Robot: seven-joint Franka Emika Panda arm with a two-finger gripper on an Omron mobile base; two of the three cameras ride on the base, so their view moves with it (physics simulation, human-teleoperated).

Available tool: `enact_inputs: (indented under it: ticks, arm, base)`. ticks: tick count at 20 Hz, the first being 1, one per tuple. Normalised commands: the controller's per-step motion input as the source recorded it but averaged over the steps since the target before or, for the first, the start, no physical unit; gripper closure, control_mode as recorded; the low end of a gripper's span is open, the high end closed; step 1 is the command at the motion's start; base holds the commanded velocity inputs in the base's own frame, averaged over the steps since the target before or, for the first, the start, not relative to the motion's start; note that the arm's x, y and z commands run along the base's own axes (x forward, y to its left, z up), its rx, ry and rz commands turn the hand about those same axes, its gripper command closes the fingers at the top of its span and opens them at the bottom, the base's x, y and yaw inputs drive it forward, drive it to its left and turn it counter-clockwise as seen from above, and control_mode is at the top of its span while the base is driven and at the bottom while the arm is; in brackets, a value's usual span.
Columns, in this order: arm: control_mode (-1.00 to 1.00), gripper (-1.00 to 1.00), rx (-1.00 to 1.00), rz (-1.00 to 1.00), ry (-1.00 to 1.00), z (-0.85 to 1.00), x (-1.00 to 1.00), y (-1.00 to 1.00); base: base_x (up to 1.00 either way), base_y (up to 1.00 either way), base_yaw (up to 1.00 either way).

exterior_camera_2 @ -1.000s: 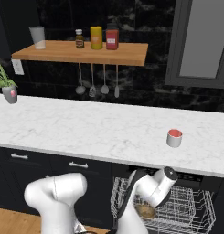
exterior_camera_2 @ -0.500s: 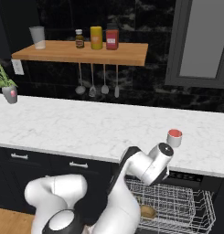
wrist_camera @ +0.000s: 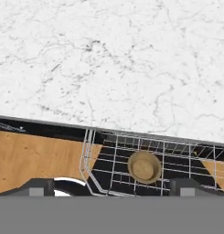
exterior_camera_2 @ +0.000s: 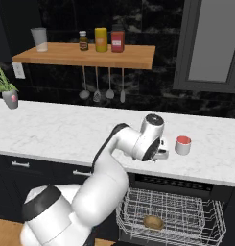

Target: Pick up the cup and bowl from the counter, place them in the dishwasher, and close the dishwasher door.

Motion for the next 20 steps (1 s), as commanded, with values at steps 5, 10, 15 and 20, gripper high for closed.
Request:
enact_inputs:
  ticks: [5, 10, 15, 20]
  arm:
    - [-1.0, -1.0, -0.21, -0.1, 0.0, 1.0, 0.66, 0.1]
    - [-1.0, -1.0, 0.01, -0.02, 0.01, 0.43, 0.12, -0.09]
    - [-1.0, -1.0, 0.0, 0.0, 0.01, -0.03, 0.0, -0.07]
    - [-1.0, -1.0, 0.0, 0.0, 0.04, -0.28, 0.07, -0.54]
  base:
    - [0.0, 0.0, 0.0]
    - [0.0, 0.0, 0.0]
    - [0.0, 0.0, 0.0]
    - [0.0, 0.0, 0.0]
